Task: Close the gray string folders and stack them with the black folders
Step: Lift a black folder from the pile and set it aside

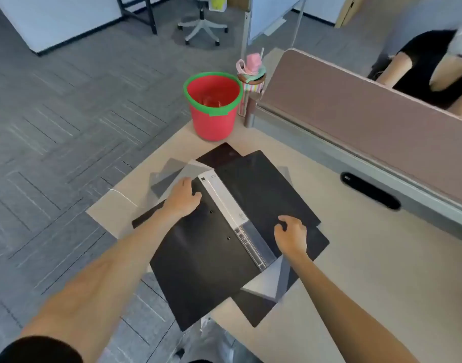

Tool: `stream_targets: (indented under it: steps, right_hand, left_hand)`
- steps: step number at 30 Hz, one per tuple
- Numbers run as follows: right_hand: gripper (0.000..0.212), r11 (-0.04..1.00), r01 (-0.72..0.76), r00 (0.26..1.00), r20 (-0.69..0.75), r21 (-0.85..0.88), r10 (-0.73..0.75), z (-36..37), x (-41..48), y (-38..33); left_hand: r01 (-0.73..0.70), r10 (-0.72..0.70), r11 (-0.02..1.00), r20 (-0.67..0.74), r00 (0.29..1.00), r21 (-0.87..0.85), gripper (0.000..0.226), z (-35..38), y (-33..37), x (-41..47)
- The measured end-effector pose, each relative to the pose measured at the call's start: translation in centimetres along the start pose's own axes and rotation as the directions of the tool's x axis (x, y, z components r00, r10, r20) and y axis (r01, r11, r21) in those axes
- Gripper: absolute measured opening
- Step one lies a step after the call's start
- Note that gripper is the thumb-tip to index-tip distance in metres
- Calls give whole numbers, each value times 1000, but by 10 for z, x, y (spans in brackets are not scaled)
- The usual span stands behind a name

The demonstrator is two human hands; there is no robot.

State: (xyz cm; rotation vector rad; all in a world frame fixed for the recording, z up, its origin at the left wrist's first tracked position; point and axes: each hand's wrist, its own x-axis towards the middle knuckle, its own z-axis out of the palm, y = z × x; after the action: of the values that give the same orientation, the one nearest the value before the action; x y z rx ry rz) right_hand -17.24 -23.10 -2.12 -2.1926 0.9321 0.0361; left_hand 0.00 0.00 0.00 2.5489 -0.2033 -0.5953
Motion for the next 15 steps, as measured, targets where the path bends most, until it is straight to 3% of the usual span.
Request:
stream_targets:
  steps: [3,6,11,15]
  right_hand:
    - [34,963,-186,983,39,195,181,-2,6,5]
    - [32,896,-279,954,-8,346,300,-6,11,8]
    - [34,858,-306,930,-62,412,361,-23,20,13]
    - [41,816,-353,920,12,459,391,-50,24,27]
  left_hand:
    - [50,-52,998,29,998,46,54,-9,12,20]
    - [36,-34,999,73,997,-21,49,-18,26,26]
    - [-65,61,981,-23,998,-185,30,-37,54,15]
    - [-145,121,967,-120,985,-211,23,-62,90,-15]
